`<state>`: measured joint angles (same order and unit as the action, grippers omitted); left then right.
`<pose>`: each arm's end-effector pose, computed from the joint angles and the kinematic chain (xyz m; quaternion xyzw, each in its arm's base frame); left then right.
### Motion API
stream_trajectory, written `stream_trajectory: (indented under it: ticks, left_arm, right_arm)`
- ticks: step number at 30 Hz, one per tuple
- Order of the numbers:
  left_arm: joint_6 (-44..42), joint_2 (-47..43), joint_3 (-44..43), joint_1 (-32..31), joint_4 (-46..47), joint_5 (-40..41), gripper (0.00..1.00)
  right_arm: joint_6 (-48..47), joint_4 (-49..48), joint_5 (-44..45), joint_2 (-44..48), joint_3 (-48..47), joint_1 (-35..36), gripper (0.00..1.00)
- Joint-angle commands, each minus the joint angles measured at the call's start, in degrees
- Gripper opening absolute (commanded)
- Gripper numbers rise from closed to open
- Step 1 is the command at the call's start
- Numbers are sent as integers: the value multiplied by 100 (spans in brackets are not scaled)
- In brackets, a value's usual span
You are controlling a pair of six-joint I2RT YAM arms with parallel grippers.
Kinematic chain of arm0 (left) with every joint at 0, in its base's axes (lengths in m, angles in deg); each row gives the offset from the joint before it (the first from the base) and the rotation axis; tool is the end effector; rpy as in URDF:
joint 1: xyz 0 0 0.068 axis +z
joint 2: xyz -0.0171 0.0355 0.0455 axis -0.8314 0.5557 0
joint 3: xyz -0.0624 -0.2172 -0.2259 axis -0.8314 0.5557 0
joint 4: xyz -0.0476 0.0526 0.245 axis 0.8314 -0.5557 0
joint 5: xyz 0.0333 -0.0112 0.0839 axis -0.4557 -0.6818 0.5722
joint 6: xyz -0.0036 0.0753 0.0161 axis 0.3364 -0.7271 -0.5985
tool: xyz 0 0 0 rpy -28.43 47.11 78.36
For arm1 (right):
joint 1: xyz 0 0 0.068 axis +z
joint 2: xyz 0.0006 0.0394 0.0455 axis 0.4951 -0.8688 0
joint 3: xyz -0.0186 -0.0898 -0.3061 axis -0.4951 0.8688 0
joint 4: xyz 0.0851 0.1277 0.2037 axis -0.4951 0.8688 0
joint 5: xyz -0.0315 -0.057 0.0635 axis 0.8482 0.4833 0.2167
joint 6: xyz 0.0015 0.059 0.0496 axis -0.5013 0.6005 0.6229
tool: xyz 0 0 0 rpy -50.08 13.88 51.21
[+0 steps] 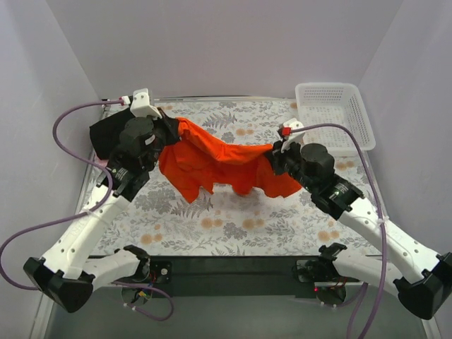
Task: Fold and stack the t-shirts
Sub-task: Flatten the tshirt out
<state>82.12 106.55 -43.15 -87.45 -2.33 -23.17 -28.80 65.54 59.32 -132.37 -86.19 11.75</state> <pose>0.2040 -0.0974 0.4534 -0.3052 0.7025 -0.3633 0.5304 0.1670 0.1338 0.3844 -0.1882 0.7372 0.2007 0.6171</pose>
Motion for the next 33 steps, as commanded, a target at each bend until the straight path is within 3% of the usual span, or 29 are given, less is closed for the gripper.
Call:
stream_trajectory:
  ticks: [1, 5, 9, 10, 12, 13, 14, 15, 19, 24, 25, 28, 33]
  left_arm:
    - [102, 643, -42, 534, -109, -247, 0]
    - [269, 1427, 361, 1300, 199, -1107, 0]
    - [339, 2332, 486, 1660, 463, -1179, 0]
    - [357, 2647, 468, 1705, 568, -1205, 6]
    - [400, 2877, 381, 1758, 560, -1223, 38]
    - [444, 2922, 371, 1766, 560, -1241, 56]
    - [497, 2879, 406, 1767, 578, -1258, 93]
    - [532, 2783, 459, 1758, 612, -1293, 93]
    - [629, 2037, 1055, 1732, 1225, -1792, 93]
    - [550, 2280, 1558, 1661, 1448, -2076, 84]
    - [515, 2446, 1584, 1661, 1404, -2076, 73]
    - [497, 2562, 1847, 1644, 1500, -2067, 58]
    - [471, 2799, 1927, 1460, 1685, -2067, 54]
  right_arm:
    - [-312, 324, 483, -573, -466, -187, 1]
    - [-234, 140, -472, -1548, -773, -1047, 1]
    - [-374, 26, -677, -2969, -1203, -1584, 1]
    - [-409, -9, -782, -3191, -1309, -1629, 1]
    - [-400, -18, -1010, -3596, -1669, -1725, 3]
    - [-357, -18, -1081, -3902, -1775, -1735, 19]
    - [-339, -27, -1160, -4010, -1837, -1743, 28]
    - [-330, -18, -1170, -4098, -1855, -1744, 43]
    - [-234, -62, -1126, -3924, -1628, -1744, 76]
    - [-172, -124, -1126, -3389, -1153, -1735, 77]
    - [-155, -193, -1143, -3274, -1022, -1726, 77]
    - [-67, -308, -1100, -2817, -556, -1726, 77]
    - [39, -440, -1240, -2333, -177, -1691, 76]
